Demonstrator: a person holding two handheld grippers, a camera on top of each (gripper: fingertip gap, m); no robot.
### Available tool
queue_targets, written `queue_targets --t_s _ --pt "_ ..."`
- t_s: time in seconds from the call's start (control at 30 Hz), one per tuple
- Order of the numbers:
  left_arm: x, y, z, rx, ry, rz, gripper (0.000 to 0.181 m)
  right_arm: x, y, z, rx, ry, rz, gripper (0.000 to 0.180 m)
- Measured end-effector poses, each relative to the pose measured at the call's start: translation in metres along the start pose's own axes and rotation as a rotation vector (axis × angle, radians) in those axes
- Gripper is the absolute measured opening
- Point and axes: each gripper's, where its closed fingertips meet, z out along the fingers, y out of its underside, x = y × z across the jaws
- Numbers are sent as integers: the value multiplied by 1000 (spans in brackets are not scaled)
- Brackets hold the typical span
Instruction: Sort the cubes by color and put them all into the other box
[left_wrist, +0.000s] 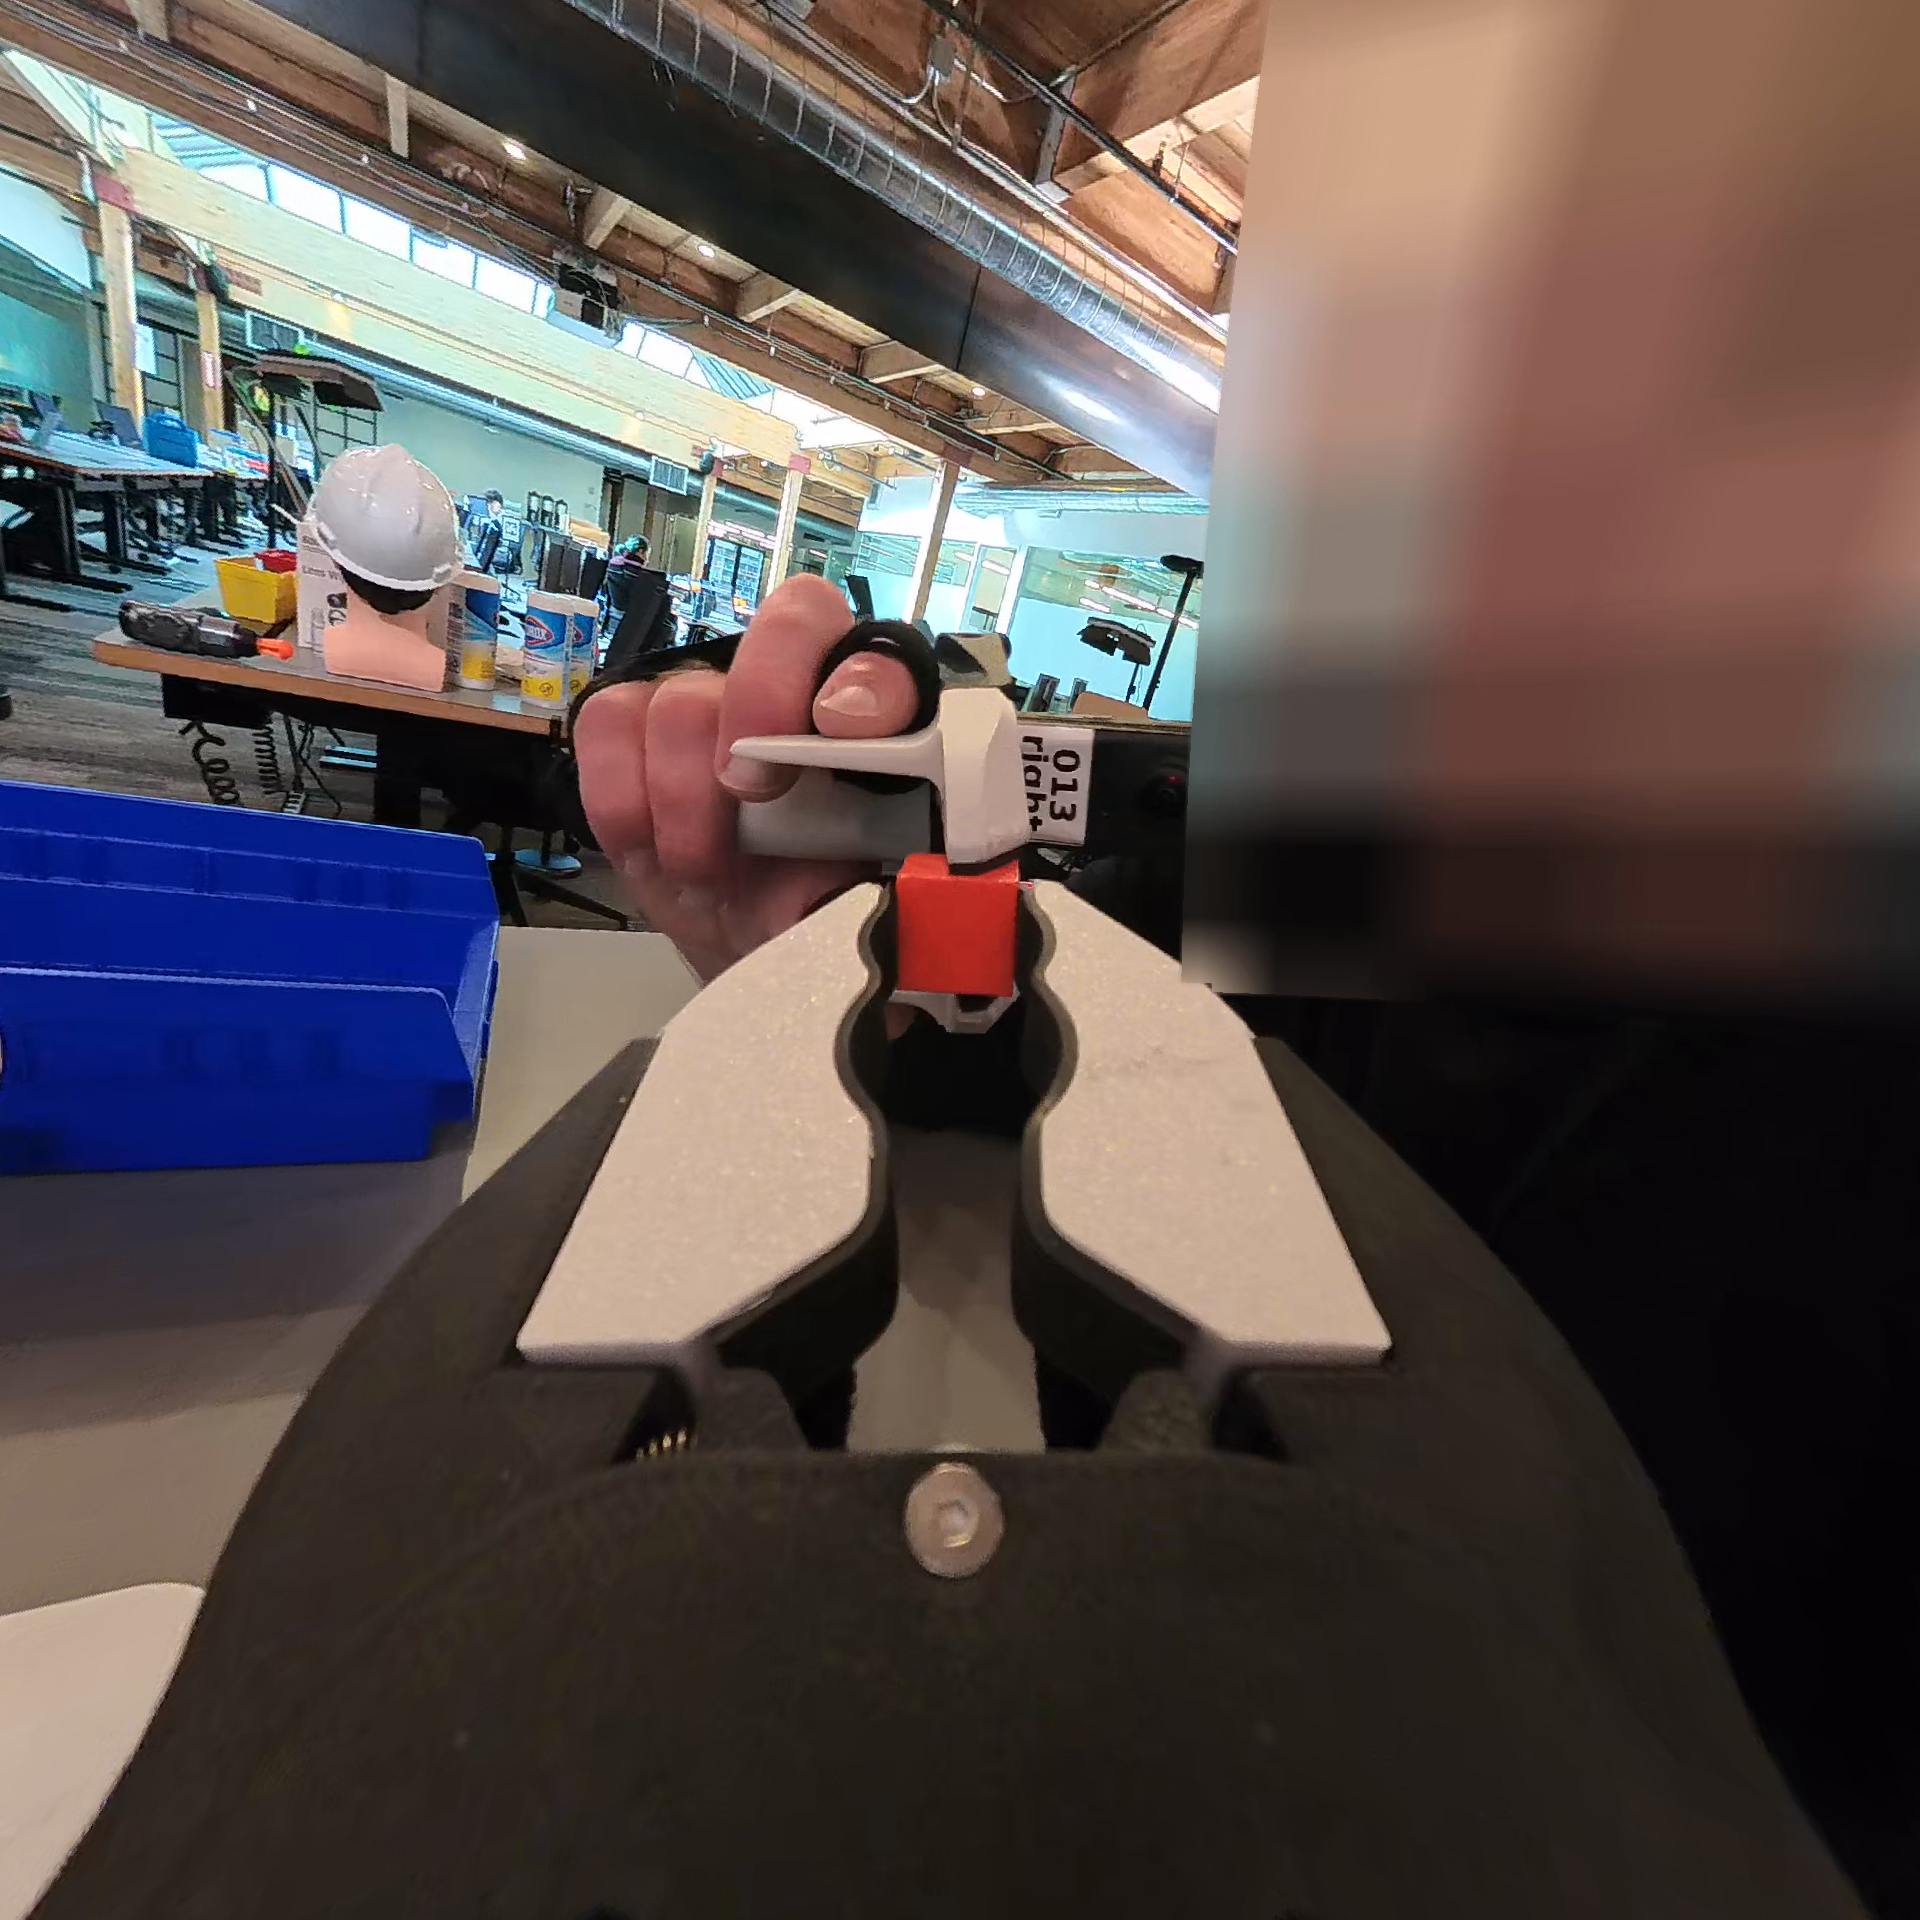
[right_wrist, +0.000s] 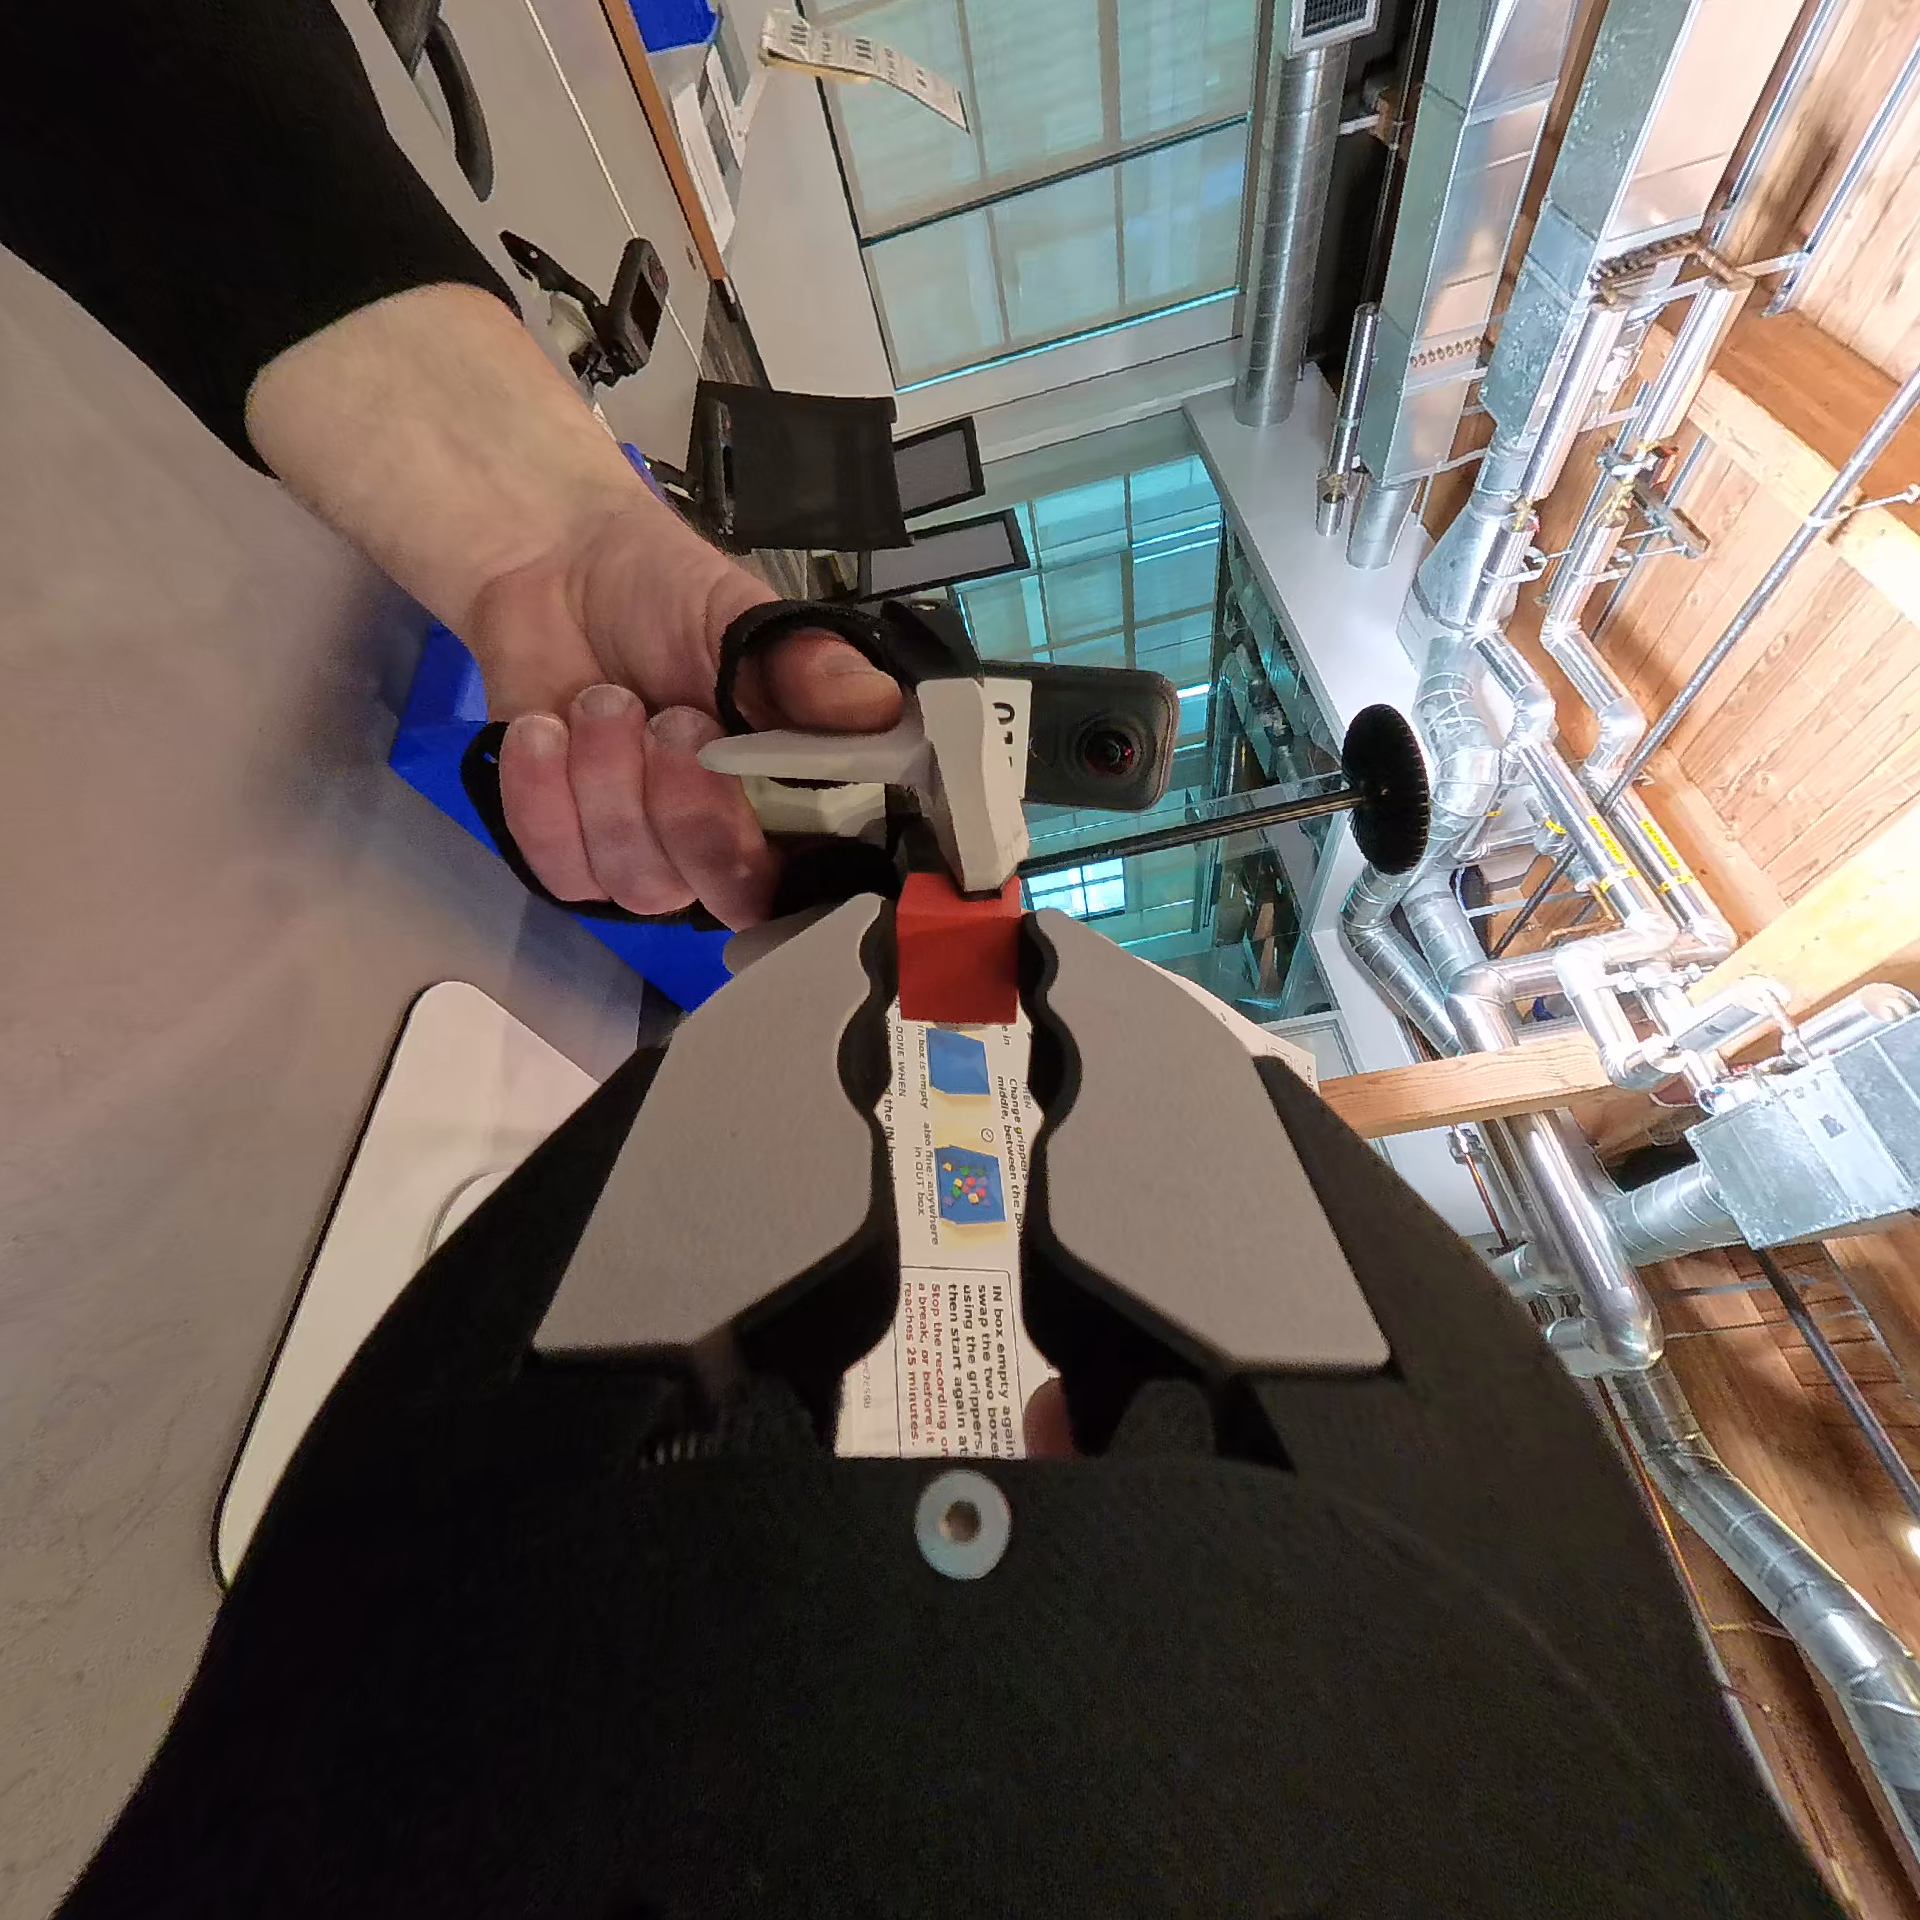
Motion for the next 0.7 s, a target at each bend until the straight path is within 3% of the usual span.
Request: queue_targets --t_s 0.23,0.33,0.37,0.5,0.7 --pt "0 -6 -3 19 -15 7 27 14 -3 -10 -12 -4 55 22" --pt "-9 -8 -18 -39 -130 89 11 40 15 -33 -57 10 117 22" --pt "-10 -10 -22 -48 -162 119 0 48 30 -42 -105 -2 154 22" --pt "-8 -21 -30 -104 -277 228 0 68 102 -90 -286 -58 335 22" --pt "-10 -15 -17 -300 -438 374 0 28 216 -164 -602 -286 512 22"
